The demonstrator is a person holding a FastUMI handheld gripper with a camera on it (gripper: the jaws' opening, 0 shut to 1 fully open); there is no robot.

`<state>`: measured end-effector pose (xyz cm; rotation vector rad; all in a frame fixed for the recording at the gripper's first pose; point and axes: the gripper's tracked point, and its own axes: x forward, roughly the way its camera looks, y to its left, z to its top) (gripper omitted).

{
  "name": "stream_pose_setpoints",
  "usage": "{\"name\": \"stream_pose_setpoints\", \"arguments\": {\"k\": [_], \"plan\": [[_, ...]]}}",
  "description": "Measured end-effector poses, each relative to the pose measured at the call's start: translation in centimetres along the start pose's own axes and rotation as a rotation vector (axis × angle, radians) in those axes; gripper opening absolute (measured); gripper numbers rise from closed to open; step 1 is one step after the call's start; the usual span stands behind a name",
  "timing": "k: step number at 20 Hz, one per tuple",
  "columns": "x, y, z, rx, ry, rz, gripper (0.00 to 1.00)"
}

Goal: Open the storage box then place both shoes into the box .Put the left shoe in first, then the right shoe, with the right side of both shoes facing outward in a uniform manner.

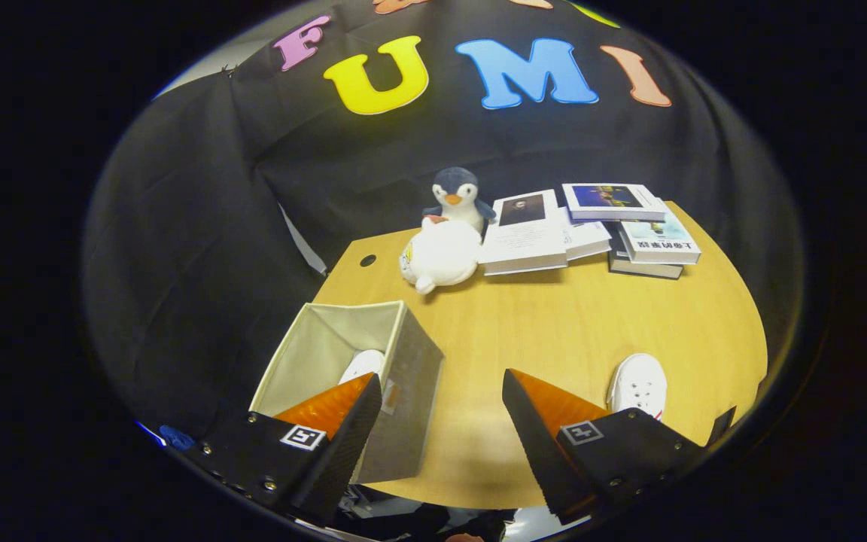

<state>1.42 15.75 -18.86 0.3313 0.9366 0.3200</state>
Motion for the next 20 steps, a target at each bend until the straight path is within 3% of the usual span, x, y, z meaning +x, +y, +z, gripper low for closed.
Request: {"name": "stream_pose_setpoints", "arguments": {"k": [8, 20], "plan": [[-1.1, -8.9, -0.5, 0.007, -0.003, -0.115, 0.98], [-0.6, -20.3, -5.5, 0.072, 0.117, -0.262, 0.98]]}}
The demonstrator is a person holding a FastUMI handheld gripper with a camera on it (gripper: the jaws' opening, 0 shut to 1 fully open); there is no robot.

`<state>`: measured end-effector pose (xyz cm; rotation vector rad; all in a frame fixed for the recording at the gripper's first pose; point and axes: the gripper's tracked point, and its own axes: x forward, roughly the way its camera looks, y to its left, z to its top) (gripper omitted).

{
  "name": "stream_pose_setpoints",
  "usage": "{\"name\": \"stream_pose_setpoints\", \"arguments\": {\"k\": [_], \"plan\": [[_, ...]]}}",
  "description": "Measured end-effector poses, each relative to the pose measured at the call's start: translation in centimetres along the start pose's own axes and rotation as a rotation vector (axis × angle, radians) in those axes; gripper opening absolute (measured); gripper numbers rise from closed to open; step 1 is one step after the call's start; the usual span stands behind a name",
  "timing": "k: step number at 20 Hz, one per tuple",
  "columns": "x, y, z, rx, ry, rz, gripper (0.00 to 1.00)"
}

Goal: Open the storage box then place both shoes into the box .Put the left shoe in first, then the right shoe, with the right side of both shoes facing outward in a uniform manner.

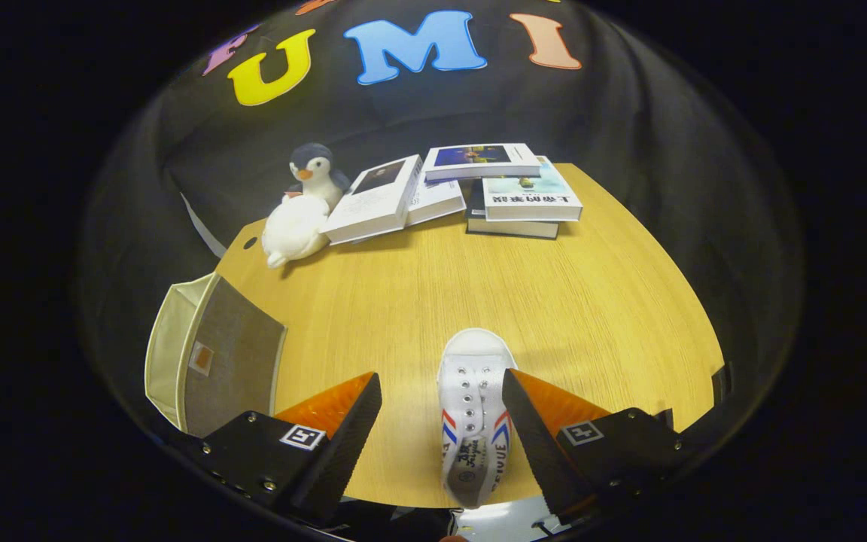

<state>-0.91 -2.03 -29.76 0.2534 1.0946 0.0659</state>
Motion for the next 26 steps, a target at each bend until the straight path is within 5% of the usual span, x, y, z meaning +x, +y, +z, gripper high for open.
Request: {"name": "stream_pose_setpoints", "arguments": {"k": [8, 22, 26], "plan": [[2.0, -4.9, -3.7, -0.036, 0.115, -0.088, 0.98], [5.4, -6.5, -7.8, -0.011, 0.256, -0.092, 0.98], [5.6, -6.0, -7.9, -0.008, 0.276, -0.077, 0.82]]}}
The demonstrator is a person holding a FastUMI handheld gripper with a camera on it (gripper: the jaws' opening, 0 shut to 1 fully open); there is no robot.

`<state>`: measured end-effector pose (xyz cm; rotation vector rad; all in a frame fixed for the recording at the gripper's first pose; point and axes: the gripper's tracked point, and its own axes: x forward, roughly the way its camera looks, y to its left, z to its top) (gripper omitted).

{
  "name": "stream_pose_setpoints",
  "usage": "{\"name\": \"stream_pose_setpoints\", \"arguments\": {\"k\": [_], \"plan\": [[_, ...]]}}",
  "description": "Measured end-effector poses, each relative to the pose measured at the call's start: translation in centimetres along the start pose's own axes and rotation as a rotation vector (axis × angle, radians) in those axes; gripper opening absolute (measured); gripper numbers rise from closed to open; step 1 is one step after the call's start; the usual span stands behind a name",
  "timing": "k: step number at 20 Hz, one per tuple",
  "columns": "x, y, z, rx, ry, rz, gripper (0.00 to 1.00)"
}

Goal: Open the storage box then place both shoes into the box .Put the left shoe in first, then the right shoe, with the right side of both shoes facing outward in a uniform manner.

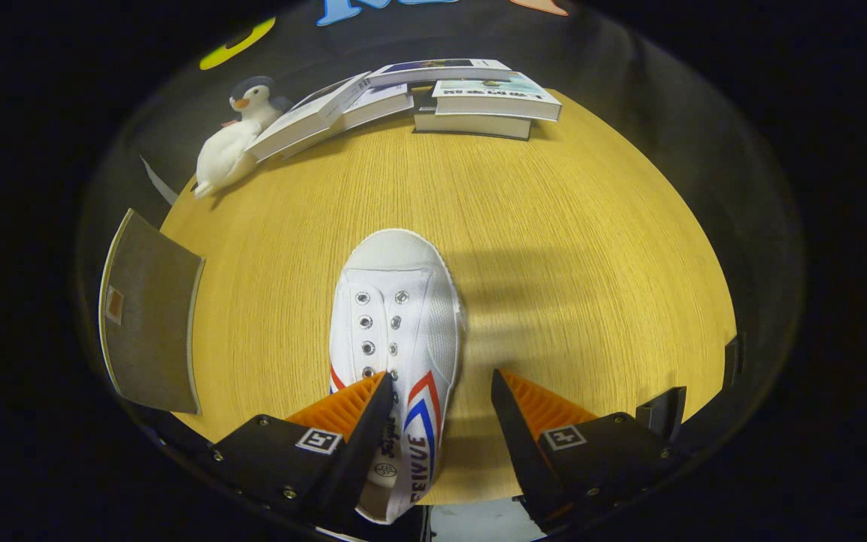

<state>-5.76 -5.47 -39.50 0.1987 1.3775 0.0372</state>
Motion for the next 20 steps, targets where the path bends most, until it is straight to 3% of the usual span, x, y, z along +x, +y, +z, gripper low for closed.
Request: {"name": "stream_pose_setpoints", "arguments": {"k": [2, 4, 6, 8, 11, 12, 20], "plan": [[0.1, 0.8, 0.1, 0.022, 0.015, 0.033, 0.75], [-0.1, 1.0, -0.1, -0.001, 0.017, 0.018, 0.45], [-0.5, 0.6, -0.1, -0.051, 0.02, -0.018, 0.45], [-0.5, 0.7, 0.1, -0.038, 0.017, -0.016, 0.27], [0.5, -0.1, 0.2, 0.03, -0.036, -0.031, 0.27], [2.1, -0.3, -0.3, 0.058, -0.014, -0.028, 0.01], [-0.2, 2.7, -0.3, 0.324, 0.004, 0.195, 0.0]]}}
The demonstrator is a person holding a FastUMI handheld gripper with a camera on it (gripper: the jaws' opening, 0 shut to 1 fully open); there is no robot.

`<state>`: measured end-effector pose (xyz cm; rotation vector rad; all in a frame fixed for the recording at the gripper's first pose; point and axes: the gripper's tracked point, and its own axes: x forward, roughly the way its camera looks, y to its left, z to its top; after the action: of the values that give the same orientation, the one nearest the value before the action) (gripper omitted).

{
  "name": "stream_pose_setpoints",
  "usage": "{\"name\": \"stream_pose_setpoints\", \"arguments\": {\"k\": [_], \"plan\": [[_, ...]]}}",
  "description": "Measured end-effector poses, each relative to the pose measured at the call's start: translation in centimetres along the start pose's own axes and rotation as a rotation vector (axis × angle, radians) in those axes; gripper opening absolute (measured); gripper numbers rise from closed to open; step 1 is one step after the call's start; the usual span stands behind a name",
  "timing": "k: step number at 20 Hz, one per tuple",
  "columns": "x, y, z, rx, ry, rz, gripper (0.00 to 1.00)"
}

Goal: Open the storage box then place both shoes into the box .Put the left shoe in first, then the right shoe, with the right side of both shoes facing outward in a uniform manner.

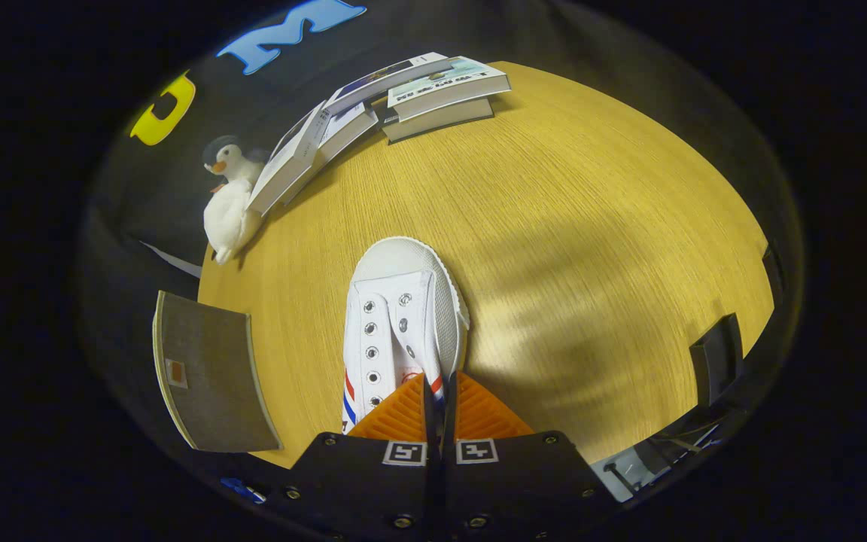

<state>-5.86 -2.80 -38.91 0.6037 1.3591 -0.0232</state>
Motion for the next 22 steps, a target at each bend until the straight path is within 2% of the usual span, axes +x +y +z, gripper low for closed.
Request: {"name": "stream_pose_setpoints", "arguments": {"k": [5, 16, 22], "plan": [[-2.4, 3.0, -0.3, -0.025, -0.019, 0.04, 0.0], [-6.3, 14.4, 0.2, -0.095, -0.056, 0.162, 0.0], [-7.9, 19.9, 0.3, -0.136, -0.08, 0.185, 0.0]]}}
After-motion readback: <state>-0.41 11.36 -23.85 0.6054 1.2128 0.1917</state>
